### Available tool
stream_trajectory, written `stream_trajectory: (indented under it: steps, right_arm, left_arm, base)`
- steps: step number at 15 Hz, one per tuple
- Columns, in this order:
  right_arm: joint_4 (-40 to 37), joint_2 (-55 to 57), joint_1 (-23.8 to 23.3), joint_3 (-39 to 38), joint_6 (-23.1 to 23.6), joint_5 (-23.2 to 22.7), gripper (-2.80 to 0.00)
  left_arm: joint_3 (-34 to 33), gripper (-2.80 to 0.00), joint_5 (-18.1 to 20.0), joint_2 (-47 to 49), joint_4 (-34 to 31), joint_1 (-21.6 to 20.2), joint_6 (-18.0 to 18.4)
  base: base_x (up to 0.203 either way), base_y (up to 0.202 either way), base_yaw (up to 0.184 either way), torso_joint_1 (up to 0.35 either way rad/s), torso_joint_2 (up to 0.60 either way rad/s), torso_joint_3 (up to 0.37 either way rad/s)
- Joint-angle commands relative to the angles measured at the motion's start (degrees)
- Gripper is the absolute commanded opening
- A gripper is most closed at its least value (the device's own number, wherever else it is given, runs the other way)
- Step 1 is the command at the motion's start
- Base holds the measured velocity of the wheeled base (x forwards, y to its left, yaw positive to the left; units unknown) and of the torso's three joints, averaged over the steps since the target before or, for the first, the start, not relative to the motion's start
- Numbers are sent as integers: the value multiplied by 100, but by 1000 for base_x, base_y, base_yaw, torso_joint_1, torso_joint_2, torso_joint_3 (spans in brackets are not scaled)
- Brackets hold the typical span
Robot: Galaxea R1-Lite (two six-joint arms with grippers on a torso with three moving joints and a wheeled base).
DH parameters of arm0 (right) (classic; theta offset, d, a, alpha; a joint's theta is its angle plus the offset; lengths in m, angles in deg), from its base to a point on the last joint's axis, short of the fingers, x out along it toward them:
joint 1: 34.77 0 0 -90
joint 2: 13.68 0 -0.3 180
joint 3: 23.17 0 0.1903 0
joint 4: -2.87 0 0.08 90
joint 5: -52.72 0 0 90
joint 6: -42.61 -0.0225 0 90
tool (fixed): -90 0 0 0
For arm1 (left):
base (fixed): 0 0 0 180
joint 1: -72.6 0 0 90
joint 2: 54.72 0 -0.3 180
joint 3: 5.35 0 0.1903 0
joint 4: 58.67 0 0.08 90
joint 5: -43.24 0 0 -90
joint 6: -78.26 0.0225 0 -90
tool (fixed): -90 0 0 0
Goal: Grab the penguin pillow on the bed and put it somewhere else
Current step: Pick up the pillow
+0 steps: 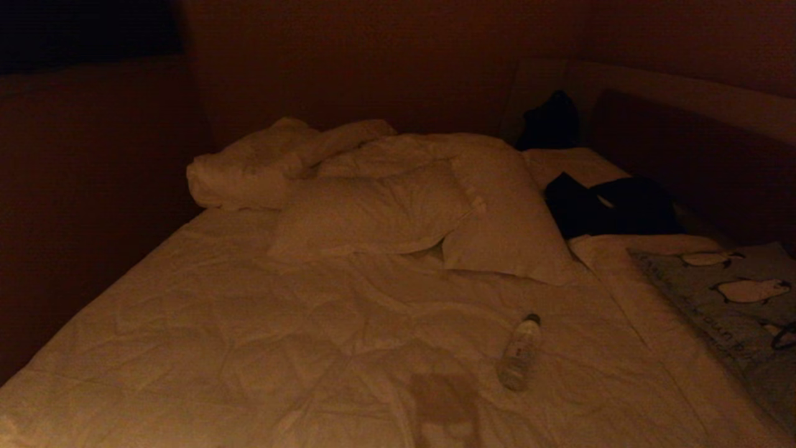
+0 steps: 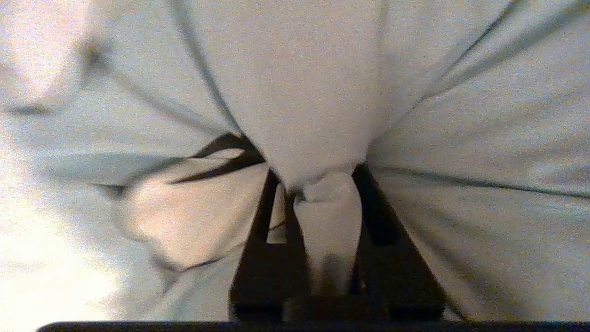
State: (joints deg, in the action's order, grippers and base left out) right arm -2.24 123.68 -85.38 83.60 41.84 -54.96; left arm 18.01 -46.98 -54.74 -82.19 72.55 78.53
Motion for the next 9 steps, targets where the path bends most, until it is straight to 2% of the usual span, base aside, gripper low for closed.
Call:
stream_trajectory:
  steps: [1, 4, 6, 9]
  right_arm:
    - [-1327, -926, 39, 128, -860, -796, -280]
    - [-2532, -1712, 214, 542, -1350, -1565, -280]
    - [-2813, -2043, 334, 714, -1701, -2038, -280]
    - [-2893, -2585, 647, 742, -2134, -2350, -280]
  left_arm:
    - [0, -280, -4, -2, -2, -4, 0]
    - [0, -280, -4, -6, -2, -2, 0]
    - [0, -280, -4, -6, -2, -4, 0]
    - [0, -280, -4, -1, -2, -4, 0]
  base:
    - [0, 0, 0, 0, 0, 0]
    - [0, 0, 0, 0, 0, 0]
    - [0, 0, 0, 0, 0, 0]
    - [0, 0, 0, 0, 0, 0]
